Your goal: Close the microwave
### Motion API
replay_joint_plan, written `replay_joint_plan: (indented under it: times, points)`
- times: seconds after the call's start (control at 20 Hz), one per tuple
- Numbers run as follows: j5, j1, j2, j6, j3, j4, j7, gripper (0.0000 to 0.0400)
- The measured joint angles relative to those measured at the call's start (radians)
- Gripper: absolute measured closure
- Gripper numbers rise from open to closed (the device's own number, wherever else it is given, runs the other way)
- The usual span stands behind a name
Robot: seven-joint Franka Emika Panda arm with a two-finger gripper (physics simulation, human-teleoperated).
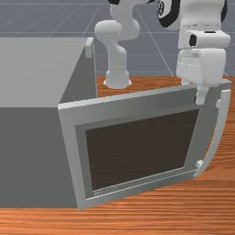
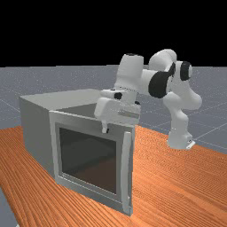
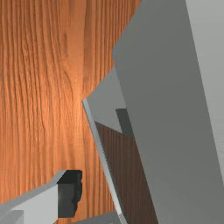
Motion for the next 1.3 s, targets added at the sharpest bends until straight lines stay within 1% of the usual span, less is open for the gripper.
replay_joint_plan:
  times: [0.1,0.35,0.4,0.5,0.55,0.65,0.7,0.75,0.8,0.85,0.9,1.0,1.05,1.1,1.15,1.2,1.25,1.3]
  points:
    - [0.006,-0.002,0.012,-0.024,0.003,0.025,-0.005,0.0]
    - [0.015,-0.006,-0.006,-0.056,0.009,0.003,-0.008,0.0]
    - [0.039,-0.007,0.11,-0.283,0.019,0.245,-0.024,0.0]
    - [0.044,-0.012,0.046,-0.277,0.022,0.145,-0.02,0.0]
    - [0.044,-0.015,-0.008,-0.237,0.023,0.054,-0.017,0.0]
    - [0.051,-0.02,-0.072,-0.245,0.027,-0.037,-0.012,0.0]
    - [0.05,-0.027,-0.096,-0.222,0.024,-0.072,-0.03,0.0]
    - [0.051,-0.026,-0.161,-0.148,0.028,-0.189,-0.028,0.0]
    - [0.048,-0.027,-0.216,-0.099,0.027,-0.279,-0.022,0.0]
    - [0.049,-0.031,-0.268,-0.077,0.026,-0.355,-0.017,0.0]
    - [0.045,-0.034,-0.324,-0.033,0.025,-0.441,-0.009,0.0]
    - [0.038,-0.036,-0.467,0.05,0.026,-0.643,0.014,0.0]
    - [0.037,-0.041,-0.534,0.07,0.026,-0.728,0.023,0.0]
    - [-0.003,-0.041,-0.601,0.114,0.03,-0.821,0.06,0.0]
    - [-0.014,-0.04,-0.667,0.122,0.038,-0.898,0.078,0.0]
    - [-0.056,-0.043,-0.715,0.111,0.051,-0.949,0.113,0.0]
    - [-0.062,-0.045,-0.732,0.119,0.041,-0.962,0.09,0.0]
    - [-0.09,-0.046,-0.739,0.119,0.032,-0.975,0.065,0.0004]
